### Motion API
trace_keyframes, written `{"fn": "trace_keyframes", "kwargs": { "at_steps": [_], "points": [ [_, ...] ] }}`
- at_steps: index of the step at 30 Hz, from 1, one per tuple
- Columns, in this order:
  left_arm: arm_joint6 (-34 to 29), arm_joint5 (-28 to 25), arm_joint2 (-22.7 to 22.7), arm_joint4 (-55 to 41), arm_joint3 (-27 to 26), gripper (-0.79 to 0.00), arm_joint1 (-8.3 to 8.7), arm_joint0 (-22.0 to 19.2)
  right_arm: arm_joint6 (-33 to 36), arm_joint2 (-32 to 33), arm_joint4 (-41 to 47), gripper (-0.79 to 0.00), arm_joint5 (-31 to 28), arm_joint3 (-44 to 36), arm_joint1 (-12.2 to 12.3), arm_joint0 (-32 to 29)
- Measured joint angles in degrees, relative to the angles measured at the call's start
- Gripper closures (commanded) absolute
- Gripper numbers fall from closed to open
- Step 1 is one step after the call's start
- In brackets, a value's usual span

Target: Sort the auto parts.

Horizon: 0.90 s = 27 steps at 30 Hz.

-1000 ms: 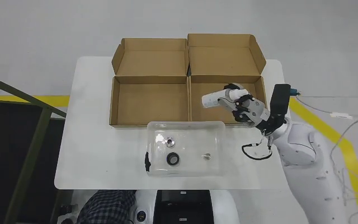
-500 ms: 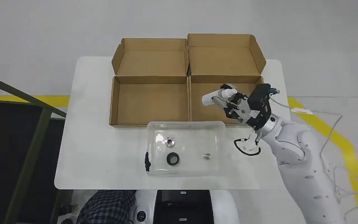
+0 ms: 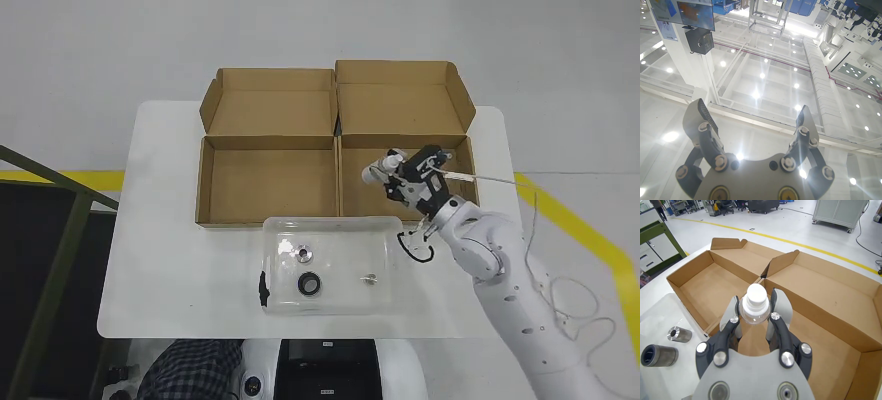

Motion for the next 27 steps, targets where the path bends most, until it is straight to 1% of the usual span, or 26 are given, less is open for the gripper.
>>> {"fn": "trace_keyframes", "kwargs": {
  "at_steps": [6,12,13,16,19,23,27],
  "points": [
    [0.0,0.0,0.0,0.0,0.0,-0.785,0.00,0.0,4.3,-2.9,-4.5,0.000,5.8,1.6,-0.7,2.2],
    [0.0,0.0,0.0,0.0,0.0,-0.785,0.00,0.0,4.7,-5.5,-6.0,0.000,7.1,3.2,-1.4,3.4],
    [0.0,0.0,0.0,0.0,0.0,-0.785,0.00,0.0,4.7,-5.8,-6.3,-0.009,7.4,3.5,-1.5,3.6],
    [0.0,0.0,0.0,0.0,0.0,-0.785,0.00,0.0,4.6,-6.9,-6.9,-0.148,7.9,4.5,-1.8,4.1],
    [0.0,0.0,0.0,0.0,0.0,-0.785,0.00,0.0,4.5,-7.6,-6.7,-0.259,7.7,5.6,-2.1,4.6],
    [0.0,0.0,0.0,0.0,0.0,-0.785,0.00,0.0,4.4,-7.9,-6.5,-0.348,7.3,6.7,-2.4,5.0],
    [0.0,0.0,0.0,0.0,0.0,-0.785,0.00,0.0,4.4,-8.0,-6.6,-0.403,7.0,7.1,-2.5,5.0]
  ]
}}
